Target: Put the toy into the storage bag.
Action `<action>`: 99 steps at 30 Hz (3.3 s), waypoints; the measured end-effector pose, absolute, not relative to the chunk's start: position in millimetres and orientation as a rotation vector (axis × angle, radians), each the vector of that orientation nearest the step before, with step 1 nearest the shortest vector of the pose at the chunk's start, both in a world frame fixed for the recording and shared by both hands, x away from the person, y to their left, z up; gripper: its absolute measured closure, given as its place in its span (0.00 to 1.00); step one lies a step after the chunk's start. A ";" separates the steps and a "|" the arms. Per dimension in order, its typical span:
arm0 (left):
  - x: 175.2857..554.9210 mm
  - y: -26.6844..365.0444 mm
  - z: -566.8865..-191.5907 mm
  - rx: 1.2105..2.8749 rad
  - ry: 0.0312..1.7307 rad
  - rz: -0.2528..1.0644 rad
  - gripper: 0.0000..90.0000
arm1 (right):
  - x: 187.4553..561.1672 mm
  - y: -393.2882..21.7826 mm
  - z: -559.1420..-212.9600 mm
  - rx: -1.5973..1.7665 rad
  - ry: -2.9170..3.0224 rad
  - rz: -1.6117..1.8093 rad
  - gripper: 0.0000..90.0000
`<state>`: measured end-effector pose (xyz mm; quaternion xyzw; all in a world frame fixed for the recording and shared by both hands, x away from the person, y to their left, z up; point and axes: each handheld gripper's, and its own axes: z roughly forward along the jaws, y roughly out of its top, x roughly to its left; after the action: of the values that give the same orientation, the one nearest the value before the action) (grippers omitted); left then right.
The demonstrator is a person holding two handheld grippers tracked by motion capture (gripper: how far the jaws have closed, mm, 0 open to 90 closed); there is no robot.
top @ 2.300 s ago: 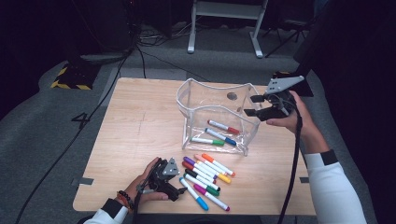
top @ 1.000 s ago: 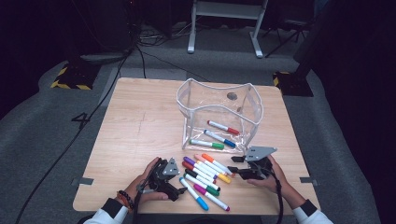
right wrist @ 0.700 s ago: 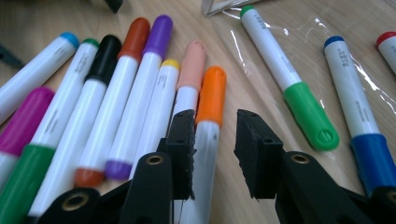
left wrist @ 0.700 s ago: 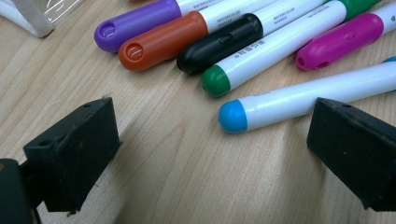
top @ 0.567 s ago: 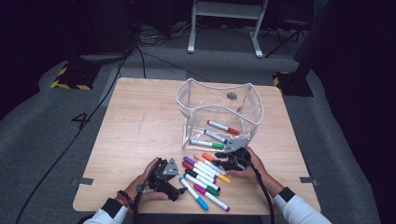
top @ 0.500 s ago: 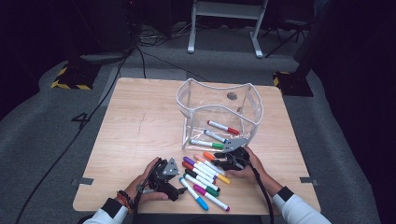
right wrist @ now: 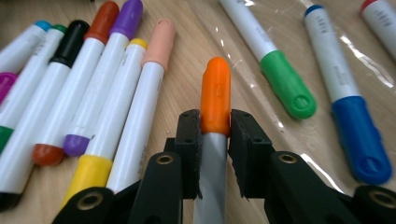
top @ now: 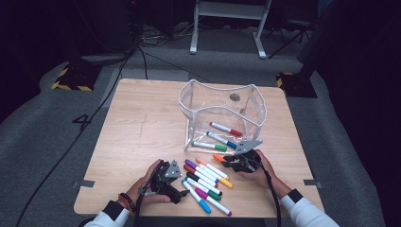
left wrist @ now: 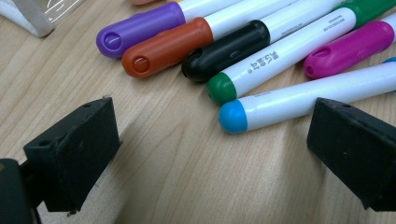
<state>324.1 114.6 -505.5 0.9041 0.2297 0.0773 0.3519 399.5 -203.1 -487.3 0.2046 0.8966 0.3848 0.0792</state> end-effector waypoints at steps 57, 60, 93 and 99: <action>324.3 114.7 -505.5 2.343 0.592 0.201 0.03 | 436.2 -242.3 -257.5 0.435 2.294 1.329 0.82; 324.4 114.8 -505.5 2.343 0.591 0.199 0.03 | 448.2 -236.2 -256.7 0.454 2.303 1.337 0.82; 324.5 115.0 -505.3 2.344 0.588 0.198 0.03 | 508.2 -183.8 -309.9 0.610 2.622 0.960 0.82; 324.4 115.0 -505.3 2.345 0.589 0.199 0.03 | 511.7 -176.0 -319.5 0.601 2.700 0.758 0.82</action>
<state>324.4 115.0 -505.3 0.9053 0.2273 0.0768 0.3505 511.7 -176.0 -319.5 0.2077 0.9326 0.2617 0.1362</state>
